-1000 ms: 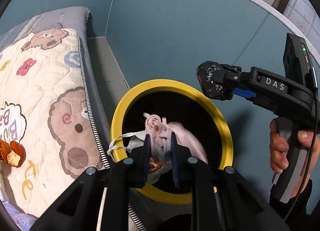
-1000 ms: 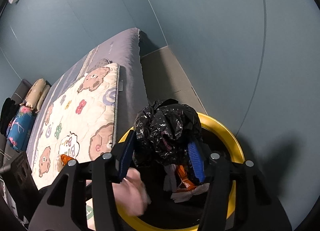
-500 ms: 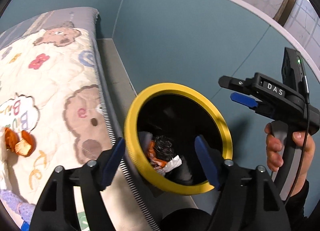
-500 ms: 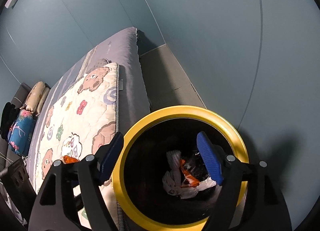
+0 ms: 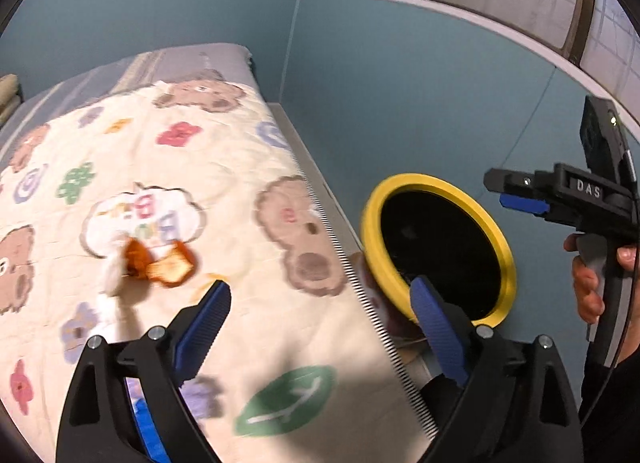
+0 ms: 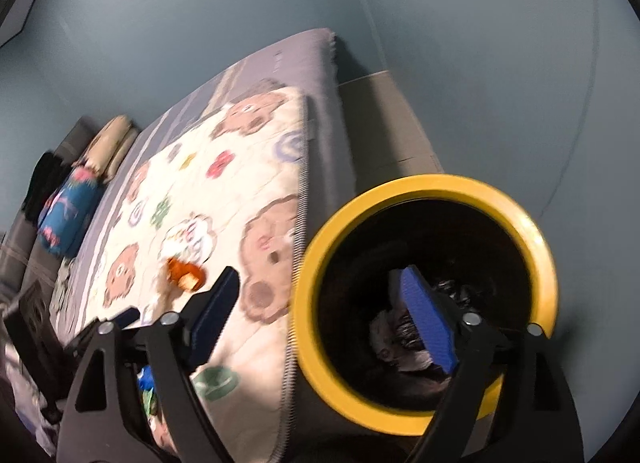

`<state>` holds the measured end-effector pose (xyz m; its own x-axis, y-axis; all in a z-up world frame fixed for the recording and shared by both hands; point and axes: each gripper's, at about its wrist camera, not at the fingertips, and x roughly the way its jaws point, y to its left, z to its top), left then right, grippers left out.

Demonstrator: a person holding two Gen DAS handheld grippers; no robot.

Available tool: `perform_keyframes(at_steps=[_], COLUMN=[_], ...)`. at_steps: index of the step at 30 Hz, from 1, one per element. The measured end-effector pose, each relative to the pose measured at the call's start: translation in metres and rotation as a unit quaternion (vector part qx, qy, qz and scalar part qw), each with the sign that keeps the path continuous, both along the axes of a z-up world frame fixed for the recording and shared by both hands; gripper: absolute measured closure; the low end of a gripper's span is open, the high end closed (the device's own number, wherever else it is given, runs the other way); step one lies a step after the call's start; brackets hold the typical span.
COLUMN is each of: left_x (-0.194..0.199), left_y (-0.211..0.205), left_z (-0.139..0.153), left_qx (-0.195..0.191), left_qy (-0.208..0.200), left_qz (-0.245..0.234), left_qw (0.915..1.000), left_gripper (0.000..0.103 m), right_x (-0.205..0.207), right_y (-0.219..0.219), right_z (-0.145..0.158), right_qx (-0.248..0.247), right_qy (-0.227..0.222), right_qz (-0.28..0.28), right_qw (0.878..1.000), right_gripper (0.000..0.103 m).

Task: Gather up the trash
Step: 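Move both open tools back over the trash on the bed, then grasp green snack wrapper with left tool while right tool grasps lavender foam sleeve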

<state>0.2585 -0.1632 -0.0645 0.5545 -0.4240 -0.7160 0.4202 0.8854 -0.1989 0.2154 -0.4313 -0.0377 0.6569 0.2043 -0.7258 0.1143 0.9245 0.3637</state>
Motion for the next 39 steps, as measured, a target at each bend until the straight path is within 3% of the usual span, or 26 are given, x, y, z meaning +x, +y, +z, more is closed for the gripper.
perform_keyframes(at_steps=[13, 17, 30, 39], left_x=[-0.032, -0.049, -0.093, -0.104], left_y=[0.124, 0.147, 0.192, 0.196], left_z=[-0.001, -0.007, -0.047, -0.075], left_qx=[0.009, 0.015, 0.0, -0.014], left_qy=[0.012, 0.016, 0.052, 0.078], left_qz=[0.093, 0.102, 0.122, 0.114], left_qw=[0.9956, 0.9946, 0.9911, 0.9903], left_gripper=[0.014, 0.014, 0.013, 0.012], right_x=[-0.014, -0.016, -0.009, 0.0], right_y=[0.084, 0.111, 0.191, 0.24], right_z=[0.007, 0.007, -0.02, -0.031], right_qx=[0.003, -0.001, 0.005, -0.022], right_qy=[-0.023, -0.021, 0.001, 0.0], right_qz=[0.081, 0.107, 0.206, 0.261], right_qw=[0.996, 0.994, 0.978, 0.965], right_gripper=[0.019, 0.019, 0.019, 0.017])
